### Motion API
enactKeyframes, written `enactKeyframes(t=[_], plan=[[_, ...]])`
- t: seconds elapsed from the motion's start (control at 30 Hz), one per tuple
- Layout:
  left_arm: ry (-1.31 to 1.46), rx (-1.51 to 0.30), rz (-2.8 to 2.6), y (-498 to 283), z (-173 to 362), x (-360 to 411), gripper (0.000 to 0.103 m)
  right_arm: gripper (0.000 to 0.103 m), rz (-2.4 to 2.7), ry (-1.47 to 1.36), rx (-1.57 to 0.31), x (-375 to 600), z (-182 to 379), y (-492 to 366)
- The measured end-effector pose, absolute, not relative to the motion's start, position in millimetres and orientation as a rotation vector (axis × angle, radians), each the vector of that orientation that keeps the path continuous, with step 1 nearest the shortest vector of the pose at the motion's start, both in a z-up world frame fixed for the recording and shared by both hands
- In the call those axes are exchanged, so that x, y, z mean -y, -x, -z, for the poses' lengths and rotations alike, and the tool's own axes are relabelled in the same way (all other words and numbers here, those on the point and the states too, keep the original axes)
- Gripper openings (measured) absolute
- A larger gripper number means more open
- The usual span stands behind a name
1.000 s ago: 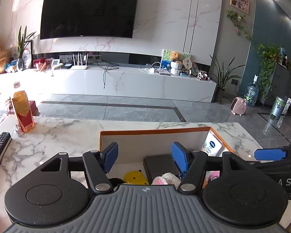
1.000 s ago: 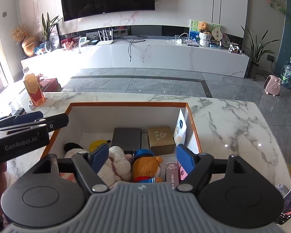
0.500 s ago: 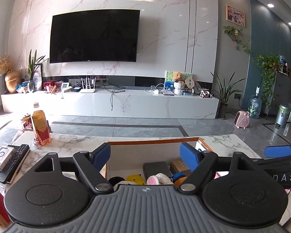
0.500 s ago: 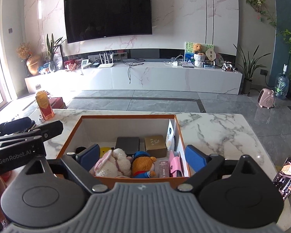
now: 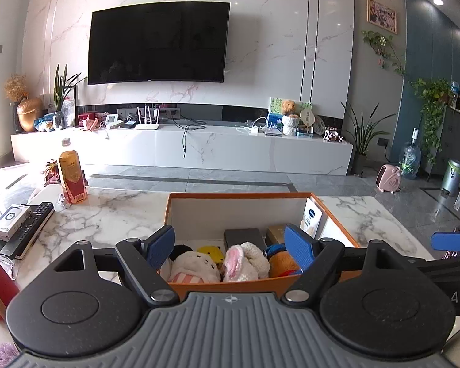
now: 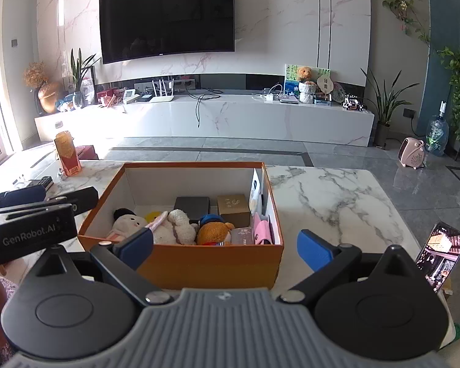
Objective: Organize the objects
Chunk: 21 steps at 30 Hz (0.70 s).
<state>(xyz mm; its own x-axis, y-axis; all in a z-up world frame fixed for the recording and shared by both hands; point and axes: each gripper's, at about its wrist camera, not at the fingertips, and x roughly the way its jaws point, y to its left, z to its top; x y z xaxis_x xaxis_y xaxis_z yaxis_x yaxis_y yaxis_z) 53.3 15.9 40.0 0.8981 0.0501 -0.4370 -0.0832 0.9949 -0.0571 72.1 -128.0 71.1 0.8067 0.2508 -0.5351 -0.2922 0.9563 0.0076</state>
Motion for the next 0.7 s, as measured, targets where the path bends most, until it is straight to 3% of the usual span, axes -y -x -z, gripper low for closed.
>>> enactKeyframes(t=[0.7], plan=[[0.02, -0.583, -0.118, -48, -12, -7, 0.093, 0.101, -0.3, 0.103, -0.634, 125, -43, -74]])
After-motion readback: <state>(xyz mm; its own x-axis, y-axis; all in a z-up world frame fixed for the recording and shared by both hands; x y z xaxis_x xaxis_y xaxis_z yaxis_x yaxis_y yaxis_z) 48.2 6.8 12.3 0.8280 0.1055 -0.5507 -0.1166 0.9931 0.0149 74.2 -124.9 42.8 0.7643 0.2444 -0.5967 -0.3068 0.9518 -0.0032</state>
